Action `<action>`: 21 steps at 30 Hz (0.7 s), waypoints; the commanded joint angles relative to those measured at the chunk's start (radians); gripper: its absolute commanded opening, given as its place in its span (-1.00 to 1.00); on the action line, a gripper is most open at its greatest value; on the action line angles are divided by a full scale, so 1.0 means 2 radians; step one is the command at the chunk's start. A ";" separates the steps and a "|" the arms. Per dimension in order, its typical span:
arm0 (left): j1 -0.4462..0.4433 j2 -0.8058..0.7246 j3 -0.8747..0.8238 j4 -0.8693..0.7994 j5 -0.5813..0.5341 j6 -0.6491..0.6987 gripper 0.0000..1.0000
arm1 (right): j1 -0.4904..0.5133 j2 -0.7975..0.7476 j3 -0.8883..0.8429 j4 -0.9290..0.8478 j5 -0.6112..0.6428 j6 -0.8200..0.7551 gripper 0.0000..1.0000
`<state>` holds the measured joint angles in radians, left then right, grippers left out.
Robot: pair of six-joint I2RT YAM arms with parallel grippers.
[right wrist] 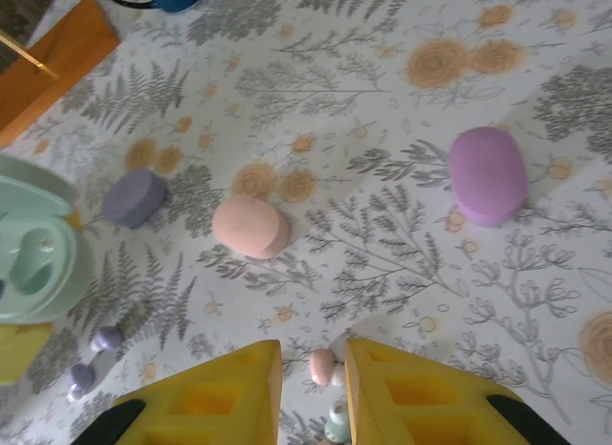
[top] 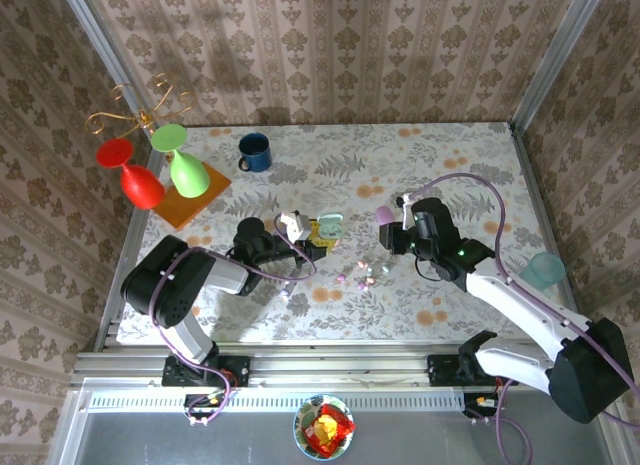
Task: Insert the wireless bluetooth earbuds into the charging case
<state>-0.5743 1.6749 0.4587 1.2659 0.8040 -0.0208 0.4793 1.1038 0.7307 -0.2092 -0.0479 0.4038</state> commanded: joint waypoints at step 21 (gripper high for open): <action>0.004 0.004 0.011 0.015 0.011 0.008 -0.57 | -0.015 0.139 -0.055 0.010 -0.127 0.172 -0.14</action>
<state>-0.5743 1.6749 0.4606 1.2655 0.8047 -0.0208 0.4442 1.3483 0.6205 -0.2588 -0.2699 0.7155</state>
